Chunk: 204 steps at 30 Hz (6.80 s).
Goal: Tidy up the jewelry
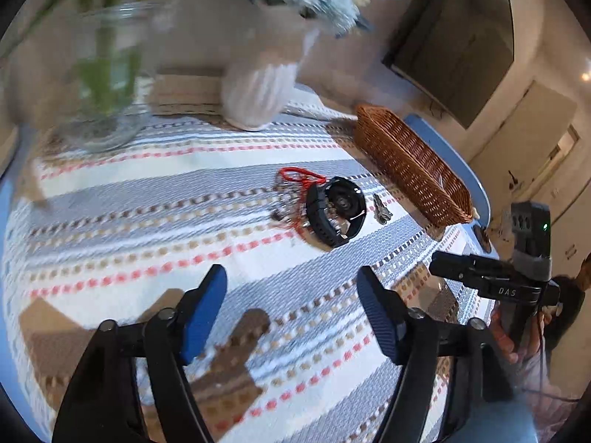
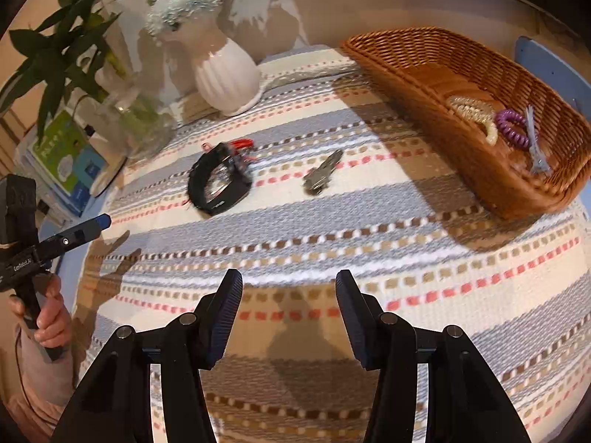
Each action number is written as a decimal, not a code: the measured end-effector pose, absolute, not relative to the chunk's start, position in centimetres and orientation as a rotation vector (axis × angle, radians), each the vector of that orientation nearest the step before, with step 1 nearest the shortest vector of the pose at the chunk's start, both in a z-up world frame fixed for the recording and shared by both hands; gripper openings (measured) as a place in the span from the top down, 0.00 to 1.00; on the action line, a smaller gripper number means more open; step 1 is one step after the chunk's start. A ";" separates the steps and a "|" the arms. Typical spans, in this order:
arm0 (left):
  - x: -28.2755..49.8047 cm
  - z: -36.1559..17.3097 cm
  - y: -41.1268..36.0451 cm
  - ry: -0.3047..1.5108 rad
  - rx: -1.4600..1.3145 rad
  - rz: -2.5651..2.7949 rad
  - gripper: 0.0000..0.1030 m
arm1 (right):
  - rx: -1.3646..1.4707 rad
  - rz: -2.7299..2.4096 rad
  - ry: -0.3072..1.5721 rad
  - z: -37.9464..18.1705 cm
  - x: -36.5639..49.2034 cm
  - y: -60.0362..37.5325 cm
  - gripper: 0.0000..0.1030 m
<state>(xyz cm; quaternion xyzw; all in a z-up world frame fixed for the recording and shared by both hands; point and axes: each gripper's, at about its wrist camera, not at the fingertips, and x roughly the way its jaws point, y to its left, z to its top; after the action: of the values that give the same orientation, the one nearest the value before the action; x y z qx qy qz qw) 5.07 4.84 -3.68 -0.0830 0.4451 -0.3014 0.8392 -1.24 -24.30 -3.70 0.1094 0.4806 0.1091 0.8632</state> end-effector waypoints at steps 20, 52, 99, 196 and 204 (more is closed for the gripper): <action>9.6 -6.8 -5.1 1.005 -0.043 -0.500 0.67 | 0.027 0.037 0.992 -5.8 8.5 -21.8 0.48; -0.8 0.3 -6.8 0.867 0.133 -0.717 0.89 | 0.140 0.208 0.960 -1.5 -6.7 -26.5 0.77; 7.7 5.1 -18.8 0.825 0.035 -0.913 0.66 | 0.337 -0.088 0.721 4.7 -0.7 -41.4 0.74; 3.0 -1.2 1.9 0.885 -0.069 -0.670 1.00 | 0.209 0.241 0.931 -3.2 -4.2 -25.2 0.78; 3.6 -4.0 -5.8 0.911 0.281 -0.771 0.96 | 0.149 0.214 0.947 -3.7 -4.3 -25.2 0.70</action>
<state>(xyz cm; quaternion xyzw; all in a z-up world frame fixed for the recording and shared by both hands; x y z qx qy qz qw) 3.59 -5.85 -3.95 0.1319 0.4274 -0.3620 0.8179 -4.30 -25.18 -3.70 0.0717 0.4548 0.1026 0.8817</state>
